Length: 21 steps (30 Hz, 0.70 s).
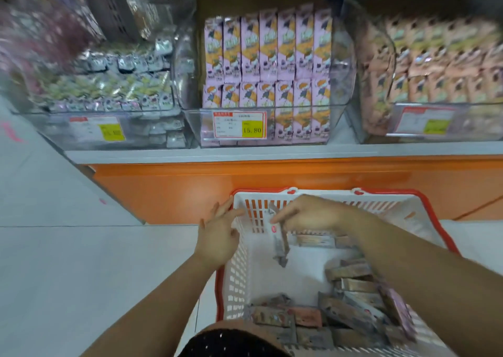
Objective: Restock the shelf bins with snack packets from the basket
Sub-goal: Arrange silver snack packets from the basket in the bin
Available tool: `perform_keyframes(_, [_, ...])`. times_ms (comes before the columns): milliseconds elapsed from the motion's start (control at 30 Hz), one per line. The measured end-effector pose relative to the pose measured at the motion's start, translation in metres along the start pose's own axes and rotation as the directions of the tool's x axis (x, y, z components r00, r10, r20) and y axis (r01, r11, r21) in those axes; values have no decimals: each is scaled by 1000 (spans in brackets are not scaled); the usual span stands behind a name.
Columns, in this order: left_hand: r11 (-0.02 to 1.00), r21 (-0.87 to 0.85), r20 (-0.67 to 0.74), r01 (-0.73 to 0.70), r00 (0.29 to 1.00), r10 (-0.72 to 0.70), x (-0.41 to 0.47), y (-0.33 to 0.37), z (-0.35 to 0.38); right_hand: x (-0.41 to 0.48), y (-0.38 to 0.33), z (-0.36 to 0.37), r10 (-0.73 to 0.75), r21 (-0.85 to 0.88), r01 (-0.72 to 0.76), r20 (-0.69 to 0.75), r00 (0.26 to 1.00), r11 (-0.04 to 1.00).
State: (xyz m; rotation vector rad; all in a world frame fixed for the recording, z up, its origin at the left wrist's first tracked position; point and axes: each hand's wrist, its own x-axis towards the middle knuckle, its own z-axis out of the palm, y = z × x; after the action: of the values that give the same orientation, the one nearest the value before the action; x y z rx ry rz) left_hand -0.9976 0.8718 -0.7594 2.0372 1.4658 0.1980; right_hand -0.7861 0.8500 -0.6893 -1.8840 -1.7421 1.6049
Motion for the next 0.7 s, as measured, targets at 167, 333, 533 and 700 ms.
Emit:
perform_keyframes(167, [882, -468, 74, 55, 997, -23, -18, 40, -59, -42, -59, -18, -94, 248, 69, 89, 992, 966])
perform_keyframes(333, [519, -838, 220, 167, 975, 42, -64, 59, -104, -75, -97, -24, -215, 489, 205, -38, 976, 848])
perform_keyframes(533, [361, -933, 41, 17, 998, 57, -104, 66, -140, -85, -140, -5, -303, 708, 352, -201, 932, 612])
perform_keyframes(700, [776, -597, -322, -203, 947, 0, -122, 56, -157, -74, -161, 20, -319, 660, 491, -373, 871, 568])
